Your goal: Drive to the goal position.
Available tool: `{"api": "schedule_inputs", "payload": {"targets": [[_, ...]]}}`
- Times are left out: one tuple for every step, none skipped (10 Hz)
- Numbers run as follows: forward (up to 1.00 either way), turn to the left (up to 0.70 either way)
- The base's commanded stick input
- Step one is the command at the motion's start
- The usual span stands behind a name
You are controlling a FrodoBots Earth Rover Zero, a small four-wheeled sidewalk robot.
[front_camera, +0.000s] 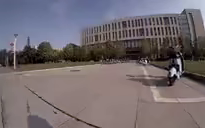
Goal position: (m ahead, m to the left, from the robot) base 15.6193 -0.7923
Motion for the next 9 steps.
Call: {"api": "schedule_inputs", "payload": {"targets": [[1.00,0.04],[1.00,0.04],[1.00,0.04],[1.00,0.04],[1.00,0.04],[1.00,0.04],[1.00,0.04],[1.00,0.04],[1.00,0.04]]}}
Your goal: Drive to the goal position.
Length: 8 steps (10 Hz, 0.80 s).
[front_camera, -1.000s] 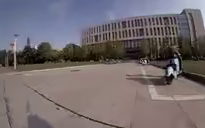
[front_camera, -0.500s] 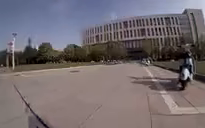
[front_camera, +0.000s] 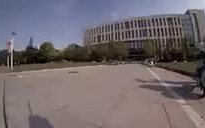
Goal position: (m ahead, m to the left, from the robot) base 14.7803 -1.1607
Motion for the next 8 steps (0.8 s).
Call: {"api": "schedule_inputs", "payload": {"targets": [[1.00,0.04],[1.00,0.04],[1.00,0.04],[1.00,0.04],[1.00,0.04],[1.00,0.04],[1.00,0.04],[1.00,0.04]]}}
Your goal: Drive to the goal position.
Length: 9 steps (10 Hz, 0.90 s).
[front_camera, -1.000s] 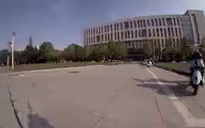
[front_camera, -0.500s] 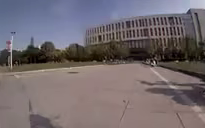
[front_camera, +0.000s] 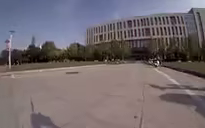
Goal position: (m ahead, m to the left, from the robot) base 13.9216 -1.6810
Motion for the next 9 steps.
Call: {"api": "schedule_inputs", "payload": {"targets": [[1.00,0.04],[1.00,0.04],[1.00,0.04],[1.00,0.03],[1.00,0.03],[1.00,0.02],[1.00,-0.27],[1.00,-0.36],[1.00,-0.36]]}}
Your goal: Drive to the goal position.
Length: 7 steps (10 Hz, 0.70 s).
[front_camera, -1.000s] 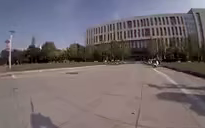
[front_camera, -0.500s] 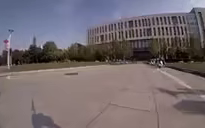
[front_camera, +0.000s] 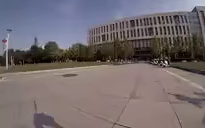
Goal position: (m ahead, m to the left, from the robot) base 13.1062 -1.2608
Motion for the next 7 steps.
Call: {"api": "schedule_inputs", "payload": {"targets": [[1.00,-0.36],[1.00,-0.36],[1.00,-0.36],[1.00,-0.36],[1.00,-0.36],[1.00,-0.26],[1.00,-0.08]]}}
